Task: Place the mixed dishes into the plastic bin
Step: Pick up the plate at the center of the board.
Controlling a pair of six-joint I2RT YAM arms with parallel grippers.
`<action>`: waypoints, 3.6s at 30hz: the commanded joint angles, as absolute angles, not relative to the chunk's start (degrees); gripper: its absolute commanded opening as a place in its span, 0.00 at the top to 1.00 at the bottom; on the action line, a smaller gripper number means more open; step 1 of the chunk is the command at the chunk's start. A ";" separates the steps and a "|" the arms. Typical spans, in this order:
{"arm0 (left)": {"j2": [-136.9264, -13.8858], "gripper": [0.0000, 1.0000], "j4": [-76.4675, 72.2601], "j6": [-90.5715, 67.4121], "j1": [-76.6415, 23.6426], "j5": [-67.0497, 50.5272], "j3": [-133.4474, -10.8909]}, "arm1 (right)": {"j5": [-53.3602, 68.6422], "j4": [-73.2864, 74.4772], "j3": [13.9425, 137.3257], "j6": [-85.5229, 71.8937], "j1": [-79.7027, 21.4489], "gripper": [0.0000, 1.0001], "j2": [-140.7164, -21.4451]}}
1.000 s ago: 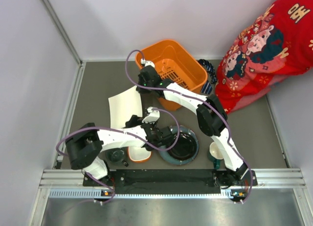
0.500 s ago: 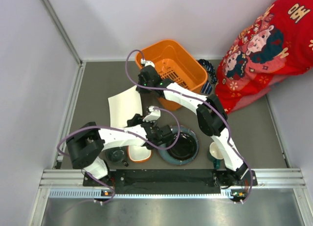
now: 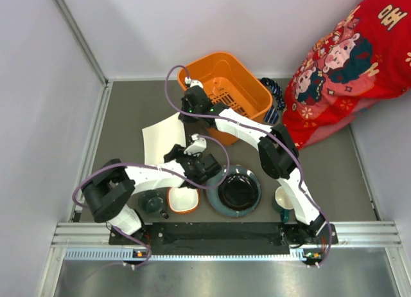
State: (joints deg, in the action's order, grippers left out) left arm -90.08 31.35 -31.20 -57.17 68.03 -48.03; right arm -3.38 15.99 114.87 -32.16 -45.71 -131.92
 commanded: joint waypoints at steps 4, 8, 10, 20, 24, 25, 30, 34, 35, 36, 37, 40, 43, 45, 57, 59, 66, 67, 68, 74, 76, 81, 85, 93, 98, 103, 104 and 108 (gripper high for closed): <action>-88.59 0.34 24.61 -25.05 -55.02 64.60 -47.99 | -3.69 15.03 116.54 -31.03 -45.44 1.00 -130.17; -89.73 0.40 23.91 -24.00 -55.11 64.69 -48.43 | -3.78 15.03 116.54 -30.85 -45.44 1.00 -130.08; -90.44 0.44 23.91 -23.82 -55.11 64.69 -48.78 | -3.78 15.03 116.54 -30.76 -45.44 1.00 -130.17; -91.93 0.90 26.01 -24.96 -55.11 65.13 -50.71 | -3.34 14.94 116.46 -30.76 -45.44 1.00 -130.17; -92.81 1.00 27.86 -26.80 -55.20 66.27 -51.50 | -3.25 14.85 116.46 -30.85 -45.44 1.00 -130.17; -92.90 1.00 29.17 -27.50 -55.20 67.05 -51.68 | -3.16 14.94 116.46 -30.85 -45.44 1.00 -130.08; -92.29 1.00 31.29 -30.41 -55.20 68.73 -52.47 | -2.46 15.12 116.37 -30.59 -45.44 1.00 -129.90; -92.55 1.00 35.50 -33.30 -55.81 71.97 -54.05 | -1.76 15.03 115.49 -30.15 -45.44 1.00 -129.29; -92.72 1.00 36.12 -34.44 -55.90 73.20 -54.66 | -1.67 14.86 115.14 -30.15 -45.44 0.92 -129.11; -92.99 1.00 37.17 -34.80 -55.99 73.73 -54.93 | -1.58 14.85 114.96 -30.06 -45.44 0.88 -128.76; -93.25 1.00 37.35 -35.15 -56.25 74.18 -55.19 | -1.32 14.94 114.53 -29.97 -45.35 0.85 -128.67; -93.60 1.00 38.32 -35.77 -56.60 75.23 -55.72 | -1.23 14.85 113.73 -29.62 -45.35 0.73 -128.23; -93.60 1.00 40.16 -37.61 -56.69 76.20 -55.99 | -0.97 15.12 113.21 -29.09 -45.26 0.68 -128.06; -93.43 1.00 41.04 -39.11 -56.69 76.46 -55.99 | -0.79 15.29 112.94 -28.83 -45.35 0.68 -127.97; -93.34 1.00 49.39 -48.60 -57.13 80.59 -57.48 | 2.11 17.66 112.76 -27.16 -45.35 0.54 -128.67; -93.34 1.00 50.18 -50.09 -57.22 81.03 -57.66 | 2.46 17.84 112.85 -26.98 -45.26 0.54 -128.67; -93.43 1.00 50.71 -51.50 -57.57 81.21 -57.22 | 4.92 18.63 112.85 -26.19 -45.35 0.53 -128.50; -93.34 1.00 50.71 -51.68 -57.48 81.12 -57.04 | 4.92 18.63 112.76 -25.93 -45.35 0.53 -128.50; -93.43 1.00 50.71 -51.85 -57.57 81.04 -56.95 | 4.92 18.55 112.68 -25.93 -45.35 0.53 -128.41; -93.95 1.00 50.71 -52.38 -57.74 80.59 -57.04 | 5.97 17.84 112.85 -25.23 -45.26 0.52 -127.27; -94.13 1.00 50.63 -52.38 -57.75 80.59 -56.95 | 6.59 17.75 112.94 -24.96 -45.35 0.52 -127.18; -94.57 1.00 50.71 -52.56 -57.83 80.60 -56.87 | 9.22 17.67 113.47 -24.35 -45.35 0.51 -127.18; -94.92 1.00 50.71 -52.73 -58.01 80.33 -56.87 | 11.25 17.32 113.55 -23.82 -45.35 0.50 -127.18; -95.36 1.00 50.71 -53.09 -58.09 80.16 -56.87 | 13.01 17.23 114.08 -23.29 -45.26 0.49 -126.30; -95.71 1.00 50.71 -53.17 -58.10 80.16 -56.87 | 14.76 17.67 114.87 -22.77 -45.35 0.47 -126.12; -95.89 1.00 50.63 -53.26 -58.27 79.98 -56.95 | 16.52 17.84 114.96 -21.97 -45.35 0.46 -126.12; -95.98 1.00 50.71 -53.09 -58.27 80.07 -56.95 | 17.48 17.84 115.05 -22.06 -45.35 0.46 -126.12; -96.33 1.00 50.71 -53.00 -58.45 80.24 -57.22 | 20.30 17.31 115.14 -21.62 -45.44 0.46 -126.21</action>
